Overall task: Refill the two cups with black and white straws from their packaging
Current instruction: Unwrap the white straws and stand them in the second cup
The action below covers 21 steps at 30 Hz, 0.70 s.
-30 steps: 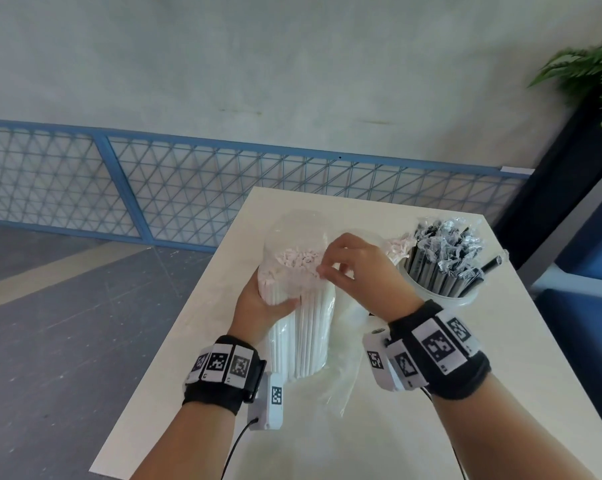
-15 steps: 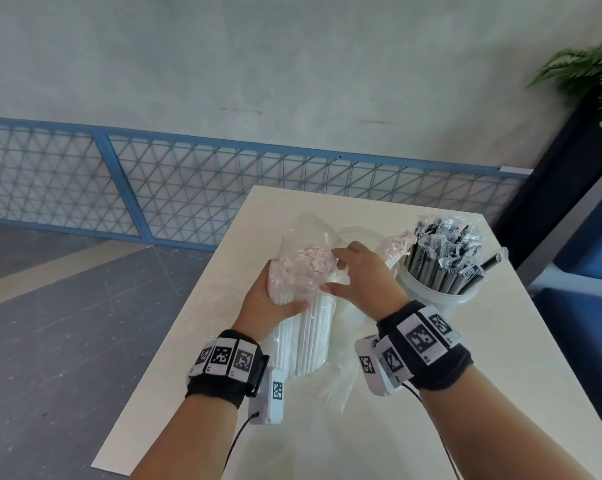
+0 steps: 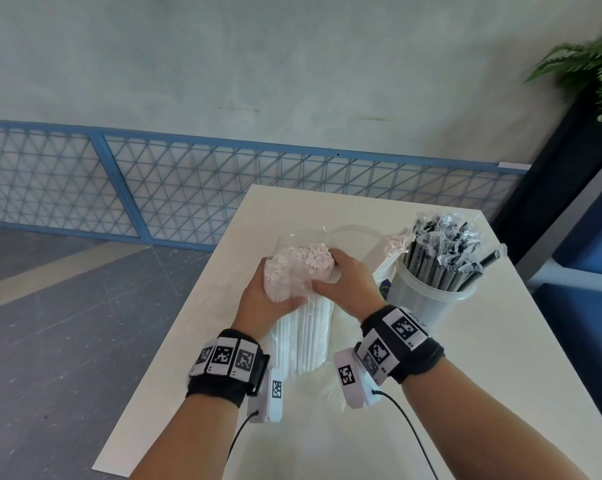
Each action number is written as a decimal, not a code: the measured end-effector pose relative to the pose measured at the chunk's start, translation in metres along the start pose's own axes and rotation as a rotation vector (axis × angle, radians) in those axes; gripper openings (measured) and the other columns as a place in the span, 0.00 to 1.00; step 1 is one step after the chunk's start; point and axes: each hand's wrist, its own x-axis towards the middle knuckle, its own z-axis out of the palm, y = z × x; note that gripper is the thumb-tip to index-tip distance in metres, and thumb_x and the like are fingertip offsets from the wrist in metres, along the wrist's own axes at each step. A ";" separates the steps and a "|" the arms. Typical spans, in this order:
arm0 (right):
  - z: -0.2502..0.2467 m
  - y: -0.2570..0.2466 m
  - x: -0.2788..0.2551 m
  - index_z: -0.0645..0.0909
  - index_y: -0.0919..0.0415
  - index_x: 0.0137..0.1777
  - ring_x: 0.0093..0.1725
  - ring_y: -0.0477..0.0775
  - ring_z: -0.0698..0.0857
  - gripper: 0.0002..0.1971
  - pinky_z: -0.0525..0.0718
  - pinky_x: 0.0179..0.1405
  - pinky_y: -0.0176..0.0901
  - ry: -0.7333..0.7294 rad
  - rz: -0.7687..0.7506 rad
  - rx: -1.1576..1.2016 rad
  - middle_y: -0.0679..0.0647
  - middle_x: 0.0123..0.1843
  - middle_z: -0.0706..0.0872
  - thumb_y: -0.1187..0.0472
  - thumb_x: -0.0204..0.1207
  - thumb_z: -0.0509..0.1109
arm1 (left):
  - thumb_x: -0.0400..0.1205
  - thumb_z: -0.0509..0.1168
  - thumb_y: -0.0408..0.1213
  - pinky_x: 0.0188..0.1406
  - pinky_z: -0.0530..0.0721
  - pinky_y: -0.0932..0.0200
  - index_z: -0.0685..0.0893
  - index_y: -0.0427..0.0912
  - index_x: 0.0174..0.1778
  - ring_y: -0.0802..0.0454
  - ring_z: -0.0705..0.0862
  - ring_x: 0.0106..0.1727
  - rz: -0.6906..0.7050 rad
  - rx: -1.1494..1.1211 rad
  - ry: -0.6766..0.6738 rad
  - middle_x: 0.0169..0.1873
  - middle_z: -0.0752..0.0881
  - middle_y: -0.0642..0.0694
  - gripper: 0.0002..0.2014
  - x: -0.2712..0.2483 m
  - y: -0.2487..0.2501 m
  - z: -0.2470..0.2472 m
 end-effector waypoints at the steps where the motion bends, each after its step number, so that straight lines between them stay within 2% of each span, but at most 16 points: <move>1: 0.003 0.001 0.000 0.74 0.58 0.68 0.56 0.53 0.82 0.29 0.76 0.50 0.38 0.016 0.003 0.029 0.54 0.56 0.85 0.55 0.67 0.77 | 0.58 0.80 0.36 0.58 0.82 0.54 0.76 0.57 0.54 0.57 0.83 0.56 0.005 0.003 0.016 0.51 0.85 0.57 0.30 0.000 0.000 0.001; 3: 0.008 0.003 -0.001 0.74 0.58 0.68 0.56 0.54 0.83 0.28 0.79 0.52 0.41 0.049 0.008 0.072 0.53 0.57 0.85 0.54 0.68 0.75 | 0.58 0.79 0.38 0.56 0.81 0.58 0.76 0.58 0.54 0.57 0.83 0.56 0.017 0.015 0.036 0.51 0.85 0.57 0.30 -0.002 0.001 0.002; 5: 0.010 0.004 -0.002 0.74 0.58 0.69 0.55 0.54 0.83 0.28 0.80 0.54 0.43 0.076 0.005 0.089 0.54 0.58 0.85 0.49 0.71 0.72 | 0.59 0.80 0.37 0.54 0.79 0.65 0.75 0.58 0.55 0.64 0.81 0.56 0.025 0.037 0.040 0.52 0.84 0.58 0.31 -0.003 0.001 0.002; 7: 0.010 0.004 -0.001 0.74 0.58 0.69 0.54 0.54 0.84 0.28 0.81 0.53 0.43 0.090 -0.009 0.081 0.55 0.57 0.86 0.46 0.72 0.70 | 0.62 0.81 0.33 0.50 0.77 0.72 0.75 0.60 0.55 0.73 0.80 0.52 0.030 0.056 0.042 0.51 0.83 0.60 0.31 -0.003 0.003 0.002; 8: 0.010 0.005 0.000 0.74 0.58 0.69 0.50 0.54 0.84 0.28 0.81 0.49 0.42 0.099 -0.009 0.074 0.56 0.55 0.86 0.45 0.73 0.69 | 0.64 0.81 0.32 0.48 0.77 0.75 0.74 0.60 0.55 0.76 0.80 0.50 0.031 0.063 0.041 0.51 0.83 0.61 0.31 -0.004 0.004 0.002; 10: 0.008 0.005 0.000 0.73 0.60 0.69 0.37 0.48 0.80 0.29 0.75 0.37 0.36 0.123 0.007 0.054 0.55 0.46 0.84 0.43 0.73 0.68 | 0.64 0.80 0.32 0.46 0.77 0.78 0.75 0.58 0.56 0.78 0.79 0.49 0.036 0.076 0.040 0.50 0.83 0.62 0.30 -0.004 0.006 0.001; 12: 0.006 0.002 0.000 0.72 0.62 0.69 0.29 0.44 0.72 0.29 0.69 0.30 0.32 0.145 0.008 0.013 0.47 0.33 0.73 0.43 0.74 0.67 | 0.64 0.80 0.32 0.47 0.77 0.76 0.75 0.54 0.58 0.76 0.80 0.51 0.036 0.080 0.045 0.50 0.84 0.61 0.30 -0.005 0.007 0.002; 13: 0.005 0.000 0.000 0.72 0.63 0.69 0.31 0.47 0.74 0.29 0.72 0.34 0.34 0.159 -0.009 -0.005 0.44 0.32 0.68 0.44 0.75 0.67 | 0.64 0.80 0.32 0.48 0.77 0.74 0.76 0.55 0.58 0.74 0.80 0.52 0.034 0.079 0.047 0.50 0.84 0.62 0.30 -0.005 0.008 0.002; 14: 0.003 -0.002 -0.002 0.72 0.64 0.69 0.39 0.52 0.77 0.29 0.76 0.44 0.41 0.170 -0.031 -0.014 0.41 0.32 0.66 0.45 0.75 0.67 | 0.65 0.80 0.31 0.48 0.76 0.73 0.75 0.57 0.56 0.73 0.80 0.53 0.031 0.076 0.050 0.50 0.83 0.63 0.30 -0.006 0.008 0.003; 15: 0.001 -0.005 -0.003 0.72 0.66 0.70 0.50 0.57 0.78 0.28 0.76 0.58 0.49 0.183 -0.057 -0.011 0.40 0.32 0.66 0.47 0.76 0.67 | 0.65 0.80 0.30 0.48 0.76 0.73 0.75 0.60 0.55 0.73 0.79 0.53 0.027 0.073 0.052 0.50 0.83 0.64 0.30 -0.006 0.009 0.003; 16: -0.002 -0.008 -0.005 0.71 0.67 0.70 0.59 0.59 0.76 0.28 0.70 0.69 0.55 0.201 -0.075 -0.004 0.39 0.32 0.67 0.48 0.77 0.66 | 0.65 0.80 0.30 0.48 0.75 0.74 0.74 0.62 0.53 0.73 0.79 0.53 0.028 0.069 0.050 0.50 0.82 0.65 0.30 -0.006 0.009 0.004; 17: -0.005 -0.012 -0.006 0.71 0.68 0.70 0.63 0.58 0.74 0.28 0.63 0.74 0.58 0.230 -0.096 0.001 0.40 0.32 0.68 0.49 0.77 0.66 | 0.65 0.80 0.30 0.47 0.76 0.77 0.74 0.62 0.53 0.74 0.79 0.53 0.030 0.067 0.046 0.50 0.81 0.66 0.30 -0.007 0.009 0.005; 18: -0.009 -0.016 -0.006 0.72 0.68 0.69 0.63 0.57 0.74 0.28 0.60 0.76 0.59 0.265 -0.119 0.003 0.41 0.32 0.71 0.49 0.77 0.66 | 0.65 0.80 0.29 0.46 0.75 0.80 0.74 0.62 0.52 0.77 0.79 0.53 0.035 0.065 0.041 0.50 0.81 0.66 0.30 -0.008 0.010 0.005; 19: -0.012 -0.021 -0.006 0.73 0.69 0.68 0.60 0.55 0.73 0.27 0.61 0.75 0.59 0.304 -0.143 0.011 0.45 0.34 0.75 0.49 0.77 0.66 | 0.65 0.79 0.29 0.45 0.75 0.82 0.74 0.62 0.51 0.80 0.78 0.51 0.036 0.067 0.038 0.49 0.81 0.66 0.29 -0.008 0.009 0.005; 21: -0.023 -0.032 -0.003 0.74 0.69 0.64 0.54 0.53 0.74 0.24 0.71 0.68 0.52 0.355 -0.182 0.069 0.56 0.44 0.82 0.50 0.77 0.66 | 0.66 0.79 0.29 0.46 0.75 0.80 0.75 0.62 0.50 0.82 0.78 0.50 0.035 0.068 0.031 0.49 0.82 0.65 0.28 -0.008 0.008 0.006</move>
